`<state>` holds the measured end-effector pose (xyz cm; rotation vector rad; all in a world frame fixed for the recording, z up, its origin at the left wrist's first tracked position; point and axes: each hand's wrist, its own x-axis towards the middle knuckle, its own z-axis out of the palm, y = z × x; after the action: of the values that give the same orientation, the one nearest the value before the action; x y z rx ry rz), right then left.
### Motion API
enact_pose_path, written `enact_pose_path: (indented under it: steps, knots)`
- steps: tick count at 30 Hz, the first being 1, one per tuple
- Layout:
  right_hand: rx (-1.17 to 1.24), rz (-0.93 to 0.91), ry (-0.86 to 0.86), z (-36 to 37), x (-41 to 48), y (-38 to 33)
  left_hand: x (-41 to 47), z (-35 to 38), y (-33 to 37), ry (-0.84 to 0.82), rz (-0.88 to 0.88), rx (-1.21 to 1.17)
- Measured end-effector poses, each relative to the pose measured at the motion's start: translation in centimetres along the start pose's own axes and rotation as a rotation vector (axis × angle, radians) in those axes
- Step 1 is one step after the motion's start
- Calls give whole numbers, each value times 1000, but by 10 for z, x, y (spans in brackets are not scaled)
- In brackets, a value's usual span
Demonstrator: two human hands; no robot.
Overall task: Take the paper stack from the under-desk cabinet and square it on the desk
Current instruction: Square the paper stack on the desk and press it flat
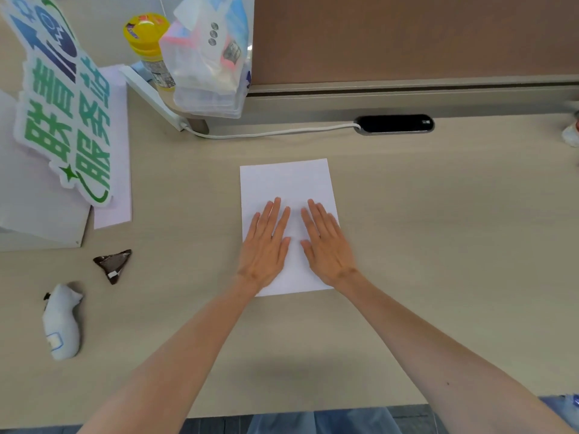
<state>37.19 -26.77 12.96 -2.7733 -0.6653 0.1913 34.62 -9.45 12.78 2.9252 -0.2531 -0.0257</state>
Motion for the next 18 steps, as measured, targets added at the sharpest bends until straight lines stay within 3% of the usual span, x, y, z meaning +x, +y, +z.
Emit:
enact_pose_path:
  steps: [6, 18]
  knots:
    - [-41, 0, -43, 24, -1, 7, -5, 24, -4, -92, -35, 18]
    - [-69, 0, -57, 18, 1, 6, -2, 18, -3, -127, -24, 51]
